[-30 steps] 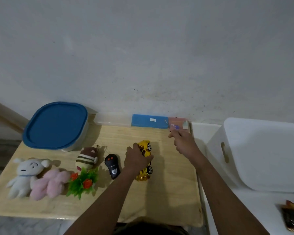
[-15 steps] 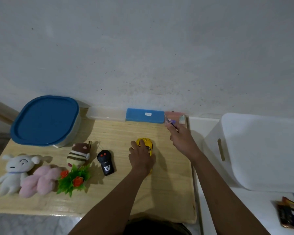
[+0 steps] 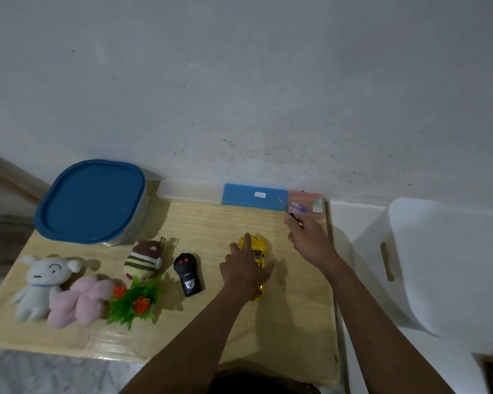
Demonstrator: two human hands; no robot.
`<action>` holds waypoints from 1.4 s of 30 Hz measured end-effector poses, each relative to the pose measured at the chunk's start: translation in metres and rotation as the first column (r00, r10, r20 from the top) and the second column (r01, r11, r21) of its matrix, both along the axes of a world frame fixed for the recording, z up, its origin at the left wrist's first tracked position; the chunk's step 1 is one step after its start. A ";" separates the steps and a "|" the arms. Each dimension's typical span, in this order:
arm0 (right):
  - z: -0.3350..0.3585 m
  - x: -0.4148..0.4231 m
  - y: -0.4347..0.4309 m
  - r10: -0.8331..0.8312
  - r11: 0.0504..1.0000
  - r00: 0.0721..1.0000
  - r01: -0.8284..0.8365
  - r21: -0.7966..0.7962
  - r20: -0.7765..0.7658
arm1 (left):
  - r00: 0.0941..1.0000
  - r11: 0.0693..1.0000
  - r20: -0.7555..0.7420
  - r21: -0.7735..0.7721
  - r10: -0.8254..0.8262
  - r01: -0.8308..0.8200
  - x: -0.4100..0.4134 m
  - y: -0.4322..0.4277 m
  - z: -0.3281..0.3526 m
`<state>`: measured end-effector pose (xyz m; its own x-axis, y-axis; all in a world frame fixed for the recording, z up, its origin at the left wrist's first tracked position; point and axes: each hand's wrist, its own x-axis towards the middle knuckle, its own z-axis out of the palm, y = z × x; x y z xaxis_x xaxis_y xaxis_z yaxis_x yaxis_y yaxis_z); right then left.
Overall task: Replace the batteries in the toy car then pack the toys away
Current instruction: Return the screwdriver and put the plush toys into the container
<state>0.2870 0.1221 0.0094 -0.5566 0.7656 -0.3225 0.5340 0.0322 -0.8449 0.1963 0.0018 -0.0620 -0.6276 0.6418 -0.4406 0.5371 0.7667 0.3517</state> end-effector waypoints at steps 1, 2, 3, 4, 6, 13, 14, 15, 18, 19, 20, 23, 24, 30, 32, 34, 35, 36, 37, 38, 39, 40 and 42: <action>-0.003 -0.003 0.001 0.019 1.000 1.000 -0.019 -0.002 0.014 | 0.999 0.998 0.017 0.050 0.034 -0.035 -0.006 0.000 0.003; -0.006 -0.007 0.003 0.041 0.999 0.999 -0.041 -0.002 0.032 | 0.993 0.987 0.081 0.131 0.087 -0.097 -0.016 -0.001 0.007; -0.008 -0.011 0.004 0.068 0.998 0.996 -0.068 -0.009 0.049 | 0.973 0.957 0.172 0.220 0.151 -0.188 -0.029 -0.002 0.010; -0.012 -0.016 0.005 0.096 0.995 0.993 -0.095 -0.024 0.066 | 0.940 0.910 0.262 0.296 0.217 -0.292 -0.044 -0.004 0.015; -0.017 -0.029 0.007 0.150 0.988 0.981 -0.145 -0.051 0.119 | 0.868 0.809 0.370 0.363 0.331 -0.463 -0.082 -0.008 0.020; -0.021 -0.114 -0.001 0.292 0.847 0.816 -0.463 0.262 0.499 | 0.748 0.739 0.407 0.220 0.524 -0.637 -0.212 -0.017 -0.016; -0.023 -0.130 -0.002 0.294 0.808 0.797 -0.502 0.308 0.527 | 0.744 0.732 0.414 0.229 0.524 -0.642 -0.220 -0.016 -0.017; -0.026 -0.145 -0.004 0.296 0.770 0.782 -0.535 0.347 0.549 | 0.744 0.716 0.417 0.260 0.522 -0.648 -0.226 -0.015 -0.015; -0.040 -0.192 -0.008 0.324 0.667 0.759 -0.607 0.433 0.565 | 0.736 0.686 0.452 0.310 0.503 -0.659 -0.240 -0.016 -0.026; -0.046 -0.205 -0.008 0.344 0.638 0.751 -0.627 0.447 0.563 | 0.724 0.674 0.471 0.310 0.504 -0.670 -0.242 -0.016 -0.032; -0.052 -0.217 -0.008 0.367 0.609 0.739 -0.650 0.455 0.565 | 0.710 0.663 0.490 0.305 0.506 -0.683 -0.244 -0.017 -0.039; -0.067 -0.242 -0.007 0.414 0.508 0.678 -0.726 0.464 0.608 | 0.654 0.626 0.544 0.274 0.525 -0.730 -0.252 -0.019 -0.062; -0.072 -0.247 -0.006 0.421 0.476 0.650 -0.752 0.456 0.632 | 0.634 0.614 0.562 0.259 0.532 -0.745 -0.254 -0.019 -0.066; -0.083 -0.265 -0.006 0.395 0.403 0.617 -0.783 0.475 0.681 | 0.566 0.559 0.634 0.243 0.527 -0.793 -0.257 -0.018 -0.068; -0.082 -0.269 -0.009 0.366 0.375 0.599 -0.795 0.477 0.712 | 0.548 0.544 0.654 0.240 0.522 -0.804 -0.257 -0.018 -0.068; -0.082 -0.273 -0.012 0.345 0.355 0.558 -0.822 0.445 0.755 | 0.519 0.534 0.676 0.215 0.522 -0.818 -0.257 -0.018 -0.070; -0.083 -0.273 -0.013 0.331 0.340 0.542 -0.832 0.438 0.772 | 0.515 0.534 0.680 0.210 0.522 -0.819 -0.257 -0.018 -0.070; -0.083 -0.274 -0.014 0.311 0.321 0.538 -0.835 0.447 0.783 | 0.520 0.539 0.676 0.211 0.521 -0.815 -0.257 -0.018 -0.071; -0.082 -0.275 -0.015 0.288 0.299 0.534 -0.839 0.455 0.795 | 0.537 0.541 0.671 0.234 0.512 -0.808 -0.257 -0.018 -0.070; -0.081 -0.275 -0.014 0.265 0.269 0.529 -0.843 0.465 0.806 | 0.551 0.543 0.670 0.254 0.498 -0.800 -0.257 -0.017 -0.070; -0.080 -0.276 -0.013 0.243 0.238 0.514 -0.854 0.463 0.823 | 0.566 0.543 0.666 0.277 0.485 -0.792 -0.258 -0.015 -0.069; -0.079 -0.277 -0.013 0.223 0.203 0.486 -0.871 0.447 0.845 | 0.572 0.541 0.666 0.289 0.479 -0.790 -0.258 -0.014 -0.068; -0.075 -0.279 -0.011 0.225 0.147 0.422 -0.906 0.398 0.878 | 0.566 0.533 0.672 0.291 0.477 -0.794 -0.258 -0.012 -0.066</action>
<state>0.0078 0.1111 -0.0659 -0.9157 0.2979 -0.2696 0.2295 0.9386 0.2576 -0.0618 -0.0101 -0.1281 -0.7687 0.3508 -0.5349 -0.3819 0.4191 0.8237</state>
